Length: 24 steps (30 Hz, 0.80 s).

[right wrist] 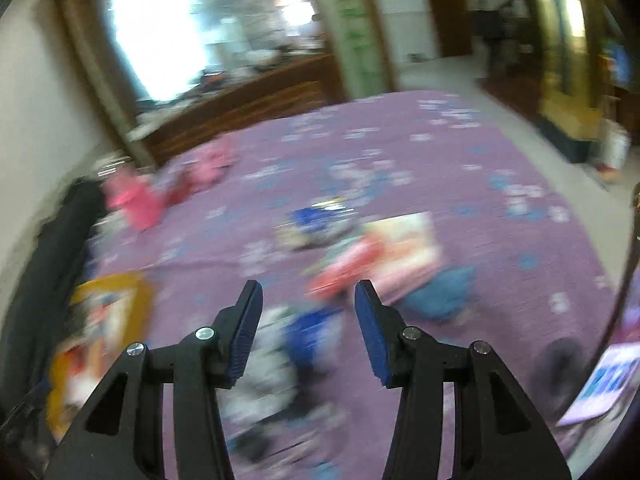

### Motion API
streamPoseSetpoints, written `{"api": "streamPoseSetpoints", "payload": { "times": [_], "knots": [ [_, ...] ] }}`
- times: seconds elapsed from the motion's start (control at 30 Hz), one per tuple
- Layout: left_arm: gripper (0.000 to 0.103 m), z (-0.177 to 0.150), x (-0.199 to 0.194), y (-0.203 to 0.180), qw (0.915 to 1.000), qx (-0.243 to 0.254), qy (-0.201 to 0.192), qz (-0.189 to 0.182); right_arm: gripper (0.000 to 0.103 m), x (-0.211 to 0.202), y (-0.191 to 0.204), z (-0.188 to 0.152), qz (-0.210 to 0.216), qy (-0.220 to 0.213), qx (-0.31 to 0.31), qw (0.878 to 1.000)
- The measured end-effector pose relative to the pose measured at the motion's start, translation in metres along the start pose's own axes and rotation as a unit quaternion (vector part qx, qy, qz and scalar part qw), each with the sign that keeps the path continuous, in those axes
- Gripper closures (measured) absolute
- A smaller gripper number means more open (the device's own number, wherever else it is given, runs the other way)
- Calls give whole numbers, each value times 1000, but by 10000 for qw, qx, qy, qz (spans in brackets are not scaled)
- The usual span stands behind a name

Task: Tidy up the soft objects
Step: 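Move the left gripper to the second striped sponge pack while the right gripper reaches the blue towel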

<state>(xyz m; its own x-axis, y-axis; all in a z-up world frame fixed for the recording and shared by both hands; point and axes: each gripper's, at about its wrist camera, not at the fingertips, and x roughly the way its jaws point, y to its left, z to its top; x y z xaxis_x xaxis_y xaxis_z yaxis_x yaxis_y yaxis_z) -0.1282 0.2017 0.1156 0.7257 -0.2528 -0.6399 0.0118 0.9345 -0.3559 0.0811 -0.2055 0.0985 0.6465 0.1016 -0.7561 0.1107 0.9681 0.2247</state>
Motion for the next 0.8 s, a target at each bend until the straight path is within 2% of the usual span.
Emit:
{"api": "streamPoseSetpoints", "payload": {
  "times": [0.07,0.1,0.17,0.23,0.27,0.33,0.4,0.47,0.5,0.57,0.63,0.7,0.8],
  "knots": [
    [22,1,6,-12,9999,66,81,-35,57,24,-23,15,-541,184,367,9977],
    [22,2,9,-17,9999,95,118,-49,57,34,-33,19,-682,292,583,9955],
    [22,5,13,-27,9997,160,167,-64,57,53,-53,24,-755,506,985,9910],
    [22,5,14,-34,9995,224,195,-51,55,71,-63,27,-596,740,1212,9881],
    [22,7,14,-37,9995,254,193,-18,56,76,-63,29,-359,785,1214,9888],
    [22,9,16,-40,9994,291,194,40,56,81,-47,30,514,925,972,9896],
    [22,12,20,-46,9991,367,209,86,55,82,-18,26,1440,1176,474,9814],
    [22,17,26,-53,9986,458,229,99,55,72,6,20,2108,1262,48,9693],
    [22,19,30,-56,9984,498,238,85,55,64,16,19,2267,1194,-144,9665],
    [22,22,38,-63,9981,547,260,79,55,48,21,16,2067,905,-242,9739],
    [22,27,45,-68,9977,601,306,21,55,40,11,16,1837,676,-33,9807],
    [22,33,54,-77,9969,683,383,4,55,36,-7,15,1351,375,216,9899],
    [22,47,80,-96,9944,899,552,-87,56,40,-31,18,722,89,523,9960]
  ]
}}
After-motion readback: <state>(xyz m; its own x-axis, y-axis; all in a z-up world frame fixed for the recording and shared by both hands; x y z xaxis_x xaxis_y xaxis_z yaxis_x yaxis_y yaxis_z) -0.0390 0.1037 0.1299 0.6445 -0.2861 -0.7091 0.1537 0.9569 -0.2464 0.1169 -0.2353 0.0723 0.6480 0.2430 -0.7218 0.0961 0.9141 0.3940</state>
